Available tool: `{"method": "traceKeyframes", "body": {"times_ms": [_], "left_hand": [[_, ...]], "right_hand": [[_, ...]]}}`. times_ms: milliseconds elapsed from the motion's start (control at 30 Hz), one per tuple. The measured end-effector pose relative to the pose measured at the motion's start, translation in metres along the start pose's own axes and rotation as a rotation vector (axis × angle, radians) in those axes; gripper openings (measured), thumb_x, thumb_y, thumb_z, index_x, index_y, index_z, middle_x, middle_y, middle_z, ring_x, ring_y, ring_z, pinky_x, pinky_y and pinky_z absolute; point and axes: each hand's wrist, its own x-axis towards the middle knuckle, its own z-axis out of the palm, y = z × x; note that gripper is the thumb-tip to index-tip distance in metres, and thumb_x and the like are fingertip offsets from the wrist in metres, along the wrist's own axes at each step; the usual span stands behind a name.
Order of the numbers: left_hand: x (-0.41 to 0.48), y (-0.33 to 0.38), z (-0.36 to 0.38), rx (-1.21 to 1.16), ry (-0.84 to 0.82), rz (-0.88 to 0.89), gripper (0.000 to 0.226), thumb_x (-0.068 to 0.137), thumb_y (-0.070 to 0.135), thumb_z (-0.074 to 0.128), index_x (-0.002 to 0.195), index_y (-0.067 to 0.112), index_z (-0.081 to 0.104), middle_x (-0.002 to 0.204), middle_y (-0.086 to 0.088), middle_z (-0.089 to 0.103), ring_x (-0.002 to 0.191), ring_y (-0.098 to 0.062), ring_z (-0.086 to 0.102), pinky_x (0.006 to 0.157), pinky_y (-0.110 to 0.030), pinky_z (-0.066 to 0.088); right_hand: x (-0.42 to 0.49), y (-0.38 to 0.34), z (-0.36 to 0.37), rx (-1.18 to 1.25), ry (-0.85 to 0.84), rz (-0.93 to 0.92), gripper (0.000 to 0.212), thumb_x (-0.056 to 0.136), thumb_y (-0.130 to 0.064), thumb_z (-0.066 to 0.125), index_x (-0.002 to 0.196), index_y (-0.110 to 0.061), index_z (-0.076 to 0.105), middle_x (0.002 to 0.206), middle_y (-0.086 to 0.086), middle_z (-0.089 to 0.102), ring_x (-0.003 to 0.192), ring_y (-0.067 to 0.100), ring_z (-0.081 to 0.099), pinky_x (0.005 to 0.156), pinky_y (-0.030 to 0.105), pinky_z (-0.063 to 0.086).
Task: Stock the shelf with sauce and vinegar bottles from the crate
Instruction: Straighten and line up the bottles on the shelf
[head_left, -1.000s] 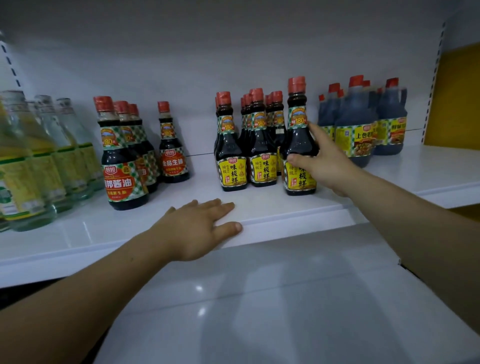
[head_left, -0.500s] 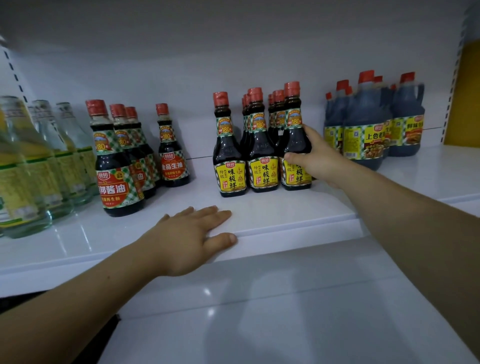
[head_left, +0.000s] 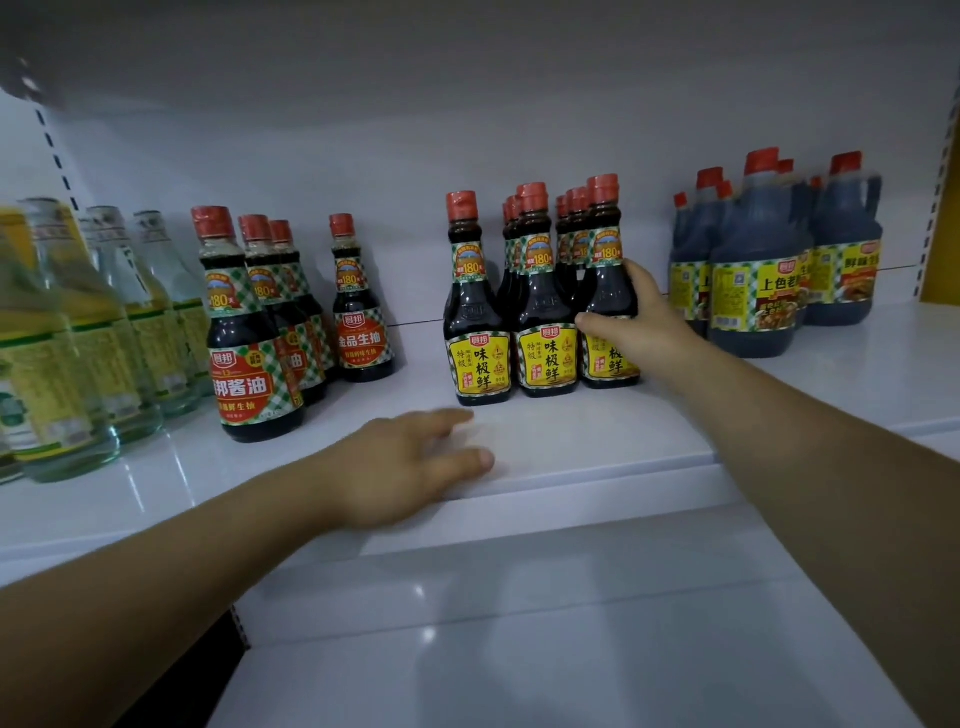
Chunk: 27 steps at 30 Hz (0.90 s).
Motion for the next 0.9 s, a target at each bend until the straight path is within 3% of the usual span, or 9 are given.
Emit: {"method": "traceKeyframes", "body": {"times_ms": [67, 167, 267, 333, 467, 533, 633, 733, 900], "left_hand": [[0.022, 0.006, -0.008, -0.236, 0.131, -0.062, 0.096, 0.065, 0.083, 0.049, 0.145, 0.041, 0.018, 0.145, 0.0, 0.041, 0.118, -0.018, 0.047, 0.088, -0.03, 0.037], [0.066, 0.017, -0.013, -0.481, 0.298, -0.15, 0.11, 0.075, 0.049, 0.072, 0.149, 0.028, -0.007, 0.147, -0.006, 0.038, 0.119, -0.022, 0.046, 0.086, -0.031, 0.037], [0.101, 0.022, -0.006, -0.608, 0.345, -0.18, 0.12, 0.075, 0.029, 0.078, 0.147, 0.023, -0.018, 0.139, -0.009, 0.045, 0.117, -0.026, 0.049, 0.094, -0.036, 0.041], [0.112, 0.021, 0.002, -0.64, 0.378, -0.16, 0.117, 0.073, 0.02, 0.079, 0.148, 0.019, -0.011, 0.13, -0.007, 0.05, 0.113, -0.026, 0.052, 0.097, -0.04, 0.043], [0.12, 0.014, 0.014, -0.627, 0.463, -0.133, 0.088, 0.073, 0.016, 0.079, 0.136, 0.017, 0.018, 0.102, 0.002, 0.053, 0.091, -0.018, 0.052, 0.077, -0.031, 0.041], [0.123, 0.011, 0.015, -0.645, 0.475, -0.123, 0.086, 0.072, 0.016, 0.08, 0.133, 0.019, 0.02, 0.093, 0.008, 0.051, 0.081, -0.011, 0.052, 0.071, -0.027, 0.04], [0.127, 0.008, 0.015, -0.69, 0.469, -0.123, 0.094, 0.071, 0.016, 0.081, 0.138, 0.022, 0.015, 0.087, 0.015, 0.047, 0.074, 0.001, 0.046, 0.063, -0.019, 0.037], [0.128, 0.007, 0.015, -0.712, 0.452, -0.126, 0.097, 0.071, 0.014, 0.081, 0.14, 0.023, 0.012, 0.089, 0.016, 0.047, 0.075, 0.001, 0.046, 0.058, -0.015, 0.035], [0.133, 0.003, 0.015, -0.786, 0.431, -0.153, 0.11, 0.067, 0.015, 0.084, 0.144, 0.025, 0.006, 0.092, 0.013, 0.051, 0.08, -0.001, 0.05, 0.069, -0.021, 0.041]], "right_hand": [[-0.003, 0.003, -0.002, -0.063, -0.017, -0.041, 0.089, 0.075, -0.035, 0.08, 0.145, -0.039, 0.024, 0.118, -0.018, 0.055, 0.111, 0.013, 0.056, 0.093, 0.035, 0.047], [-0.007, 0.004, -0.003, -0.25, 0.026, -0.063, 0.108, 0.072, -0.043, 0.081, 0.151, -0.037, 0.008, 0.147, 0.0, 0.037, 0.131, 0.022, 0.04, 0.107, 0.039, 0.035], [-0.007, -0.001, 0.003, -0.418, 0.086, -0.21, 0.11, 0.072, -0.048, 0.078, 0.152, -0.035, 0.003, 0.151, 0.002, 0.028, 0.133, 0.024, 0.036, 0.101, 0.036, 0.032], [-0.006, -0.005, 0.006, -0.49, 0.109, -0.253, 0.109, 0.074, -0.055, 0.073, 0.152, -0.035, -0.001, 0.153, 0.002, 0.025, 0.133, 0.027, 0.037, 0.1, 0.041, 0.036], [-0.001, -0.009, 0.014, -0.487, 0.127, -0.183, 0.106, 0.076, -0.066, 0.064, 0.151, -0.036, -0.005, 0.149, 0.006, 0.036, 0.129, 0.029, 0.043, 0.097, 0.041, 0.039], [0.006, -0.013, 0.016, -0.378, 0.151, -0.099, 0.102, 0.075, -0.068, 0.063, 0.151, -0.03, 0.007, 0.139, 0.005, 0.048, 0.123, 0.027, 0.05, 0.094, 0.038, 0.043], [0.021, -0.018, 0.012, -0.316, 0.129, -0.01, 0.082, 0.07, -0.068, 0.068, 0.13, -0.024, 0.035, 0.106, -0.007, 0.057, 0.098, 0.02, 0.059, 0.071, 0.028, 0.043], [0.025, -0.017, 0.01, -0.315, 0.119, 0.001, 0.077, 0.068, -0.07, 0.069, 0.122, -0.024, 0.039, 0.098, -0.009, 0.054, 0.085, 0.015, 0.054, 0.058, 0.022, 0.036], [0.023, -0.01, 0.015, -0.339, 0.203, -0.084, 0.078, 0.067, -0.069, 0.068, 0.124, -0.022, 0.044, 0.115, -0.002, 0.057, 0.098, 0.019, 0.057, 0.074, 0.031, 0.046]]}}
